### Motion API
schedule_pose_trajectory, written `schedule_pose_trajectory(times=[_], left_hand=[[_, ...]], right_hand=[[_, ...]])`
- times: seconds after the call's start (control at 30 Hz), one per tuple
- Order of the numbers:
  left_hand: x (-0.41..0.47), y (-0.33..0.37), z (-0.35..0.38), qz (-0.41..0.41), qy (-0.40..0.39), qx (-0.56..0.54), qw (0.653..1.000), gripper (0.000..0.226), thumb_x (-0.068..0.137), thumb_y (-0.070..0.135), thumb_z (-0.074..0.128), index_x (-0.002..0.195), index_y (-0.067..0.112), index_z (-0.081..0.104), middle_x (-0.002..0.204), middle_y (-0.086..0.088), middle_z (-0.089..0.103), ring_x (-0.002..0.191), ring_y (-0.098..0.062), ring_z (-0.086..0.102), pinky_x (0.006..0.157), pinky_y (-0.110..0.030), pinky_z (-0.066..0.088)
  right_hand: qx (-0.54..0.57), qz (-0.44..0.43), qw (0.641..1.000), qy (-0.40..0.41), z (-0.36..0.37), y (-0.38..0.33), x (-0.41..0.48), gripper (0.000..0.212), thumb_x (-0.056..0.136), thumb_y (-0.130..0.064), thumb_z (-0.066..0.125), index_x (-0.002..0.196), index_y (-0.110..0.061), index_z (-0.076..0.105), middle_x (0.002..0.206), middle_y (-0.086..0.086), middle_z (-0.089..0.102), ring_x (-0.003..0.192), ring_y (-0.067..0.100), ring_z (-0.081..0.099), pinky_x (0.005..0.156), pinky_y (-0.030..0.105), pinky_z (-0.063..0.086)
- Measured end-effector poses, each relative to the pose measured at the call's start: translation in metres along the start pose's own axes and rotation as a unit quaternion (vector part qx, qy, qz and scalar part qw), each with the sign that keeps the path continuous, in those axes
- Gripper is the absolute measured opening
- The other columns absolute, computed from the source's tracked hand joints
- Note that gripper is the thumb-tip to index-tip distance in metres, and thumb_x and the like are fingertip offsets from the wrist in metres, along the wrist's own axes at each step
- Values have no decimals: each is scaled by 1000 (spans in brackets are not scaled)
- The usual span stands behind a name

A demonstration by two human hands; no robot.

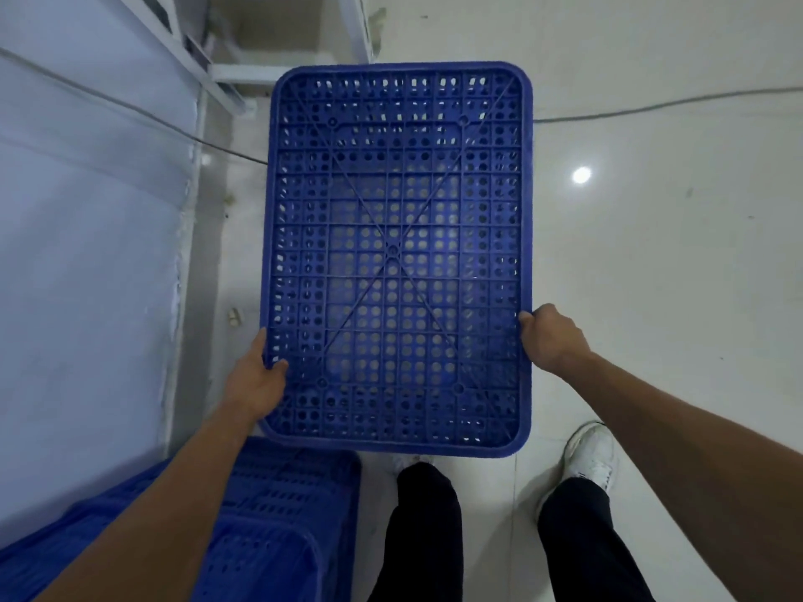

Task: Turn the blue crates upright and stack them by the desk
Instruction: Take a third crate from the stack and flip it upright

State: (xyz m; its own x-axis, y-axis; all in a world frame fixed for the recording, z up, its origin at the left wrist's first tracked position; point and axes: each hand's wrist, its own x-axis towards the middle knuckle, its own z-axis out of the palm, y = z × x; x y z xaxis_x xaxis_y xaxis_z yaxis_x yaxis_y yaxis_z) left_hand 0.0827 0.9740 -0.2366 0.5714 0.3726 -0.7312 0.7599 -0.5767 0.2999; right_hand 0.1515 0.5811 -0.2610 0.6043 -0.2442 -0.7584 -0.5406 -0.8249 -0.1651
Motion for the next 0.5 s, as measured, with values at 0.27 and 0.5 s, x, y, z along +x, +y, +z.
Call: schedule_pose_trajectory(times=[0.27, 0.5], left_hand=[[-29, 55, 63, 46, -30, -2, 999, 64, 103, 24, 47, 157, 34, 13, 110, 0, 60, 74, -9, 55, 78, -28, 44], [-53, 103, 134, 91, -56, 25, 994, 66, 102, 23, 47, 157, 38, 13, 103, -18, 69, 84, -34, 70, 71, -39, 59]], right_hand=[[-53, 26, 998, 34, -51, 71, 8, 36, 106, -31, 33, 119, 1, 45, 122, 24, 58, 110, 41, 57, 76, 37, 37], [-58, 68, 994, 67, -101, 152, 23, 37, 103, -33, 38, 120, -1, 45, 121, 20, 60, 108, 40, 58, 77, 38, 39]])
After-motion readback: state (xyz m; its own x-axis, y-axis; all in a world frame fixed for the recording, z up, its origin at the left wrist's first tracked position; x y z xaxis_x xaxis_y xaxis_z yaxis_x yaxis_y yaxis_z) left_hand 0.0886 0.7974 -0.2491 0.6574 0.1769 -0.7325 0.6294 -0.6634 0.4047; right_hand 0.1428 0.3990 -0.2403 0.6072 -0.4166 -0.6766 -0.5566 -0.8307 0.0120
